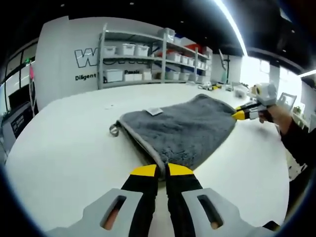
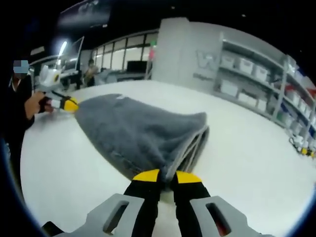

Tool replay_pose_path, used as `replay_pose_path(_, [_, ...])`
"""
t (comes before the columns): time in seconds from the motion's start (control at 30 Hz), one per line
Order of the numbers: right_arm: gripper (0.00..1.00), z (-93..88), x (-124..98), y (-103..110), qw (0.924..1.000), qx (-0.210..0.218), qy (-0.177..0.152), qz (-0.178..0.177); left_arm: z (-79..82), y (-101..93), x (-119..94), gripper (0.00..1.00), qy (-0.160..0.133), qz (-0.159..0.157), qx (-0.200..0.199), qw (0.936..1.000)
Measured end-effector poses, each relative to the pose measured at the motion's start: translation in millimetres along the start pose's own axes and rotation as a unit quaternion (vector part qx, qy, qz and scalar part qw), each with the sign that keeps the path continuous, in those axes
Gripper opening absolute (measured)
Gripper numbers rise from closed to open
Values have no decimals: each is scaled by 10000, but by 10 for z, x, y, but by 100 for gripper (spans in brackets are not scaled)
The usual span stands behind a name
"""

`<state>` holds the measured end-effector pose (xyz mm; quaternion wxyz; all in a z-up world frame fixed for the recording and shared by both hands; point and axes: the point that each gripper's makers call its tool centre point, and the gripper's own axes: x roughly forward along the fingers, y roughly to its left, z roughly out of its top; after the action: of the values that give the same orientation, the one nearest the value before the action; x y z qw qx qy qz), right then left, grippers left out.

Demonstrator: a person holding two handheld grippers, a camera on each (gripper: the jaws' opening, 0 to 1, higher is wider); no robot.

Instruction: Open the folded towel by lifting each exposed corner and separating the folded layers until the towel lies flat within the target outline without major curled edges

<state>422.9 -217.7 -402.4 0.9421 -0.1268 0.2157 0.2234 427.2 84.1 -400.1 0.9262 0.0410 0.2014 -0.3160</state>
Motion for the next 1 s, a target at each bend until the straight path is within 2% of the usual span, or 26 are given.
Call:
replay_pose_path(0.3, [6, -15, -3, -35, 10000, -11, -37, 4, -2, -11, -11, 5, 14, -33, -3, 10000])
replay_pose_path(0.47, [5, -38, -48, 21, 9996, -258, -76, 33, 14, 31, -6, 5, 26, -7, 71, 10000])
replay_pose_path(0.6, [5, -47, -76, 42, 9998, -64, -152, 113, 17, 61, 4, 5, 75, -15, 100, 9999])
replay_pose_path(0.83, [5, -55, -99, 110, 9996, 147, -207, 103, 43, 106, 75, 5, 256, -28, 441, 9987])
replay_pose_path(1.0, [5, -63, -135, 184, 9998, 32, -192, 44, 79, 180, 159, 5, 352, -86, 513, 9980])
